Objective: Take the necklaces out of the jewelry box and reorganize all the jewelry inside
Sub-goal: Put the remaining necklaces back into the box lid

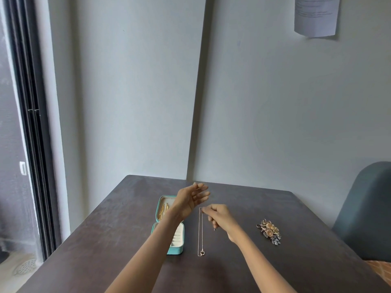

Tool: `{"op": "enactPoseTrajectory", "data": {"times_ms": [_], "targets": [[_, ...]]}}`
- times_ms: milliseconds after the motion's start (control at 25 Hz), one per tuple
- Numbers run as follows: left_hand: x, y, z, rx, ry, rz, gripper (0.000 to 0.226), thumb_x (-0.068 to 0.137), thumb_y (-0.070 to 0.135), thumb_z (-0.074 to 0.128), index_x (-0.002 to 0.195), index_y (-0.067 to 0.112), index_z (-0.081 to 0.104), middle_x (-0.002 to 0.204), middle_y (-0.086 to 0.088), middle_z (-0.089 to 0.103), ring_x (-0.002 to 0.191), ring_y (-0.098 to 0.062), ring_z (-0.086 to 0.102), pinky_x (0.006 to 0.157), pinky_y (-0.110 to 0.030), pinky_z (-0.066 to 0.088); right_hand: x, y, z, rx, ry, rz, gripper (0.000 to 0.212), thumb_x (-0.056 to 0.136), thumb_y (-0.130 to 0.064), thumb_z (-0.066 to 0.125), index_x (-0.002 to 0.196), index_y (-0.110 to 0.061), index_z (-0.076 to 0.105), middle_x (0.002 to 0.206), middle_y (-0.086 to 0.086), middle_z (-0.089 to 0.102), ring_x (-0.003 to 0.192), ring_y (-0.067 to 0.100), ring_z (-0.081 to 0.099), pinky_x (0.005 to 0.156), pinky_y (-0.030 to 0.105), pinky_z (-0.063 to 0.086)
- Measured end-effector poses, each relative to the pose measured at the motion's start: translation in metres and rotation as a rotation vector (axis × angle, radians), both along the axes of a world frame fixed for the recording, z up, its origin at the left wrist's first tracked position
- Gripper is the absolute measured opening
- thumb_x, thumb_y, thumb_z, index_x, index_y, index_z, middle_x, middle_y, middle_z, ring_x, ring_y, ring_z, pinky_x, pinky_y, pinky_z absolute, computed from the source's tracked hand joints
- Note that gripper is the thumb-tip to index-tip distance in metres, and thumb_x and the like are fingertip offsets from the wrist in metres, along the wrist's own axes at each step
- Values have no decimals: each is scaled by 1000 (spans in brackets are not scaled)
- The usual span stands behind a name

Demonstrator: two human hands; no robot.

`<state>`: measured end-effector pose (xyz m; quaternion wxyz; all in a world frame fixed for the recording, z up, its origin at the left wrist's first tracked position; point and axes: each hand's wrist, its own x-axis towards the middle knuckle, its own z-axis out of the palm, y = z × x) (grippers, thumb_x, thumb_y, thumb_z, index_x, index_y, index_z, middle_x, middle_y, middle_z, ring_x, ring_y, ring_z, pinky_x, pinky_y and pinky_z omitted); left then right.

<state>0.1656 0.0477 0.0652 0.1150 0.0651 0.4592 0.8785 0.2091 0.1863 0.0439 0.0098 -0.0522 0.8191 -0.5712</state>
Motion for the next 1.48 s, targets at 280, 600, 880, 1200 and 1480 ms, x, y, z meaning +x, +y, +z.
{"op": "enactPoseTrajectory", "data": {"times_ms": [280, 600, 880, 1200, 1480], "targets": [[1, 11, -10, -416, -29, -83, 26, 99, 16, 41, 87, 7, 63, 79, -7, 64, 70, -17, 61, 58, -26, 53, 0, 13, 1, 87, -50, -25, 31, 85, -35, 65, 70, -8, 63, 51, -4, 46, 40, 7, 39, 41, 19, 33], [7, 32, -23, -637, -92, -284, 29, 99, 16, 36, 81, 6, 55, 68, -7, 51, 48, -13, 51, 47, -23, 46, -2, 31, -6, -49, 23, -102, 7, 88, -12, 57, 84, -9, 61, 58, -1, 49, 40, 5, 41, 42, 19, 38], [6, 43, -18, -853, -166, -434, 48, 101, 45, 18, 73, 13, 41, 39, 4, 36, 50, -12, 26, 43, -21, 21, -10, 33, -17, -294, 36, -269, 9, 91, -10, 55, 83, -10, 57, 59, 1, 44, 46, 10, 38, 45, 20, 37], [4, 42, -13, -748, -110, -513, 56, 99, 52, 16, 65, 16, 42, 41, 7, 35, 33, -6, 26, 36, -15, 19, -11, 31, -17, -692, -99, -290, 13, 92, -5, 52, 81, -11, 55, 62, 2, 44, 46, 7, 40, 40, 17, 38], [4, 28, -7, -638, -60, -525, 58, 96, 58, 23, 79, 14, 55, 57, 0, 49, 46, -10, 42, 47, -19, 33, -1, 34, -19, -589, -210, -64, 29, 90, -13, 38, 95, -10, 66, 72, 2, 60, 70, 13, 52, 61, 27, 44]]}}
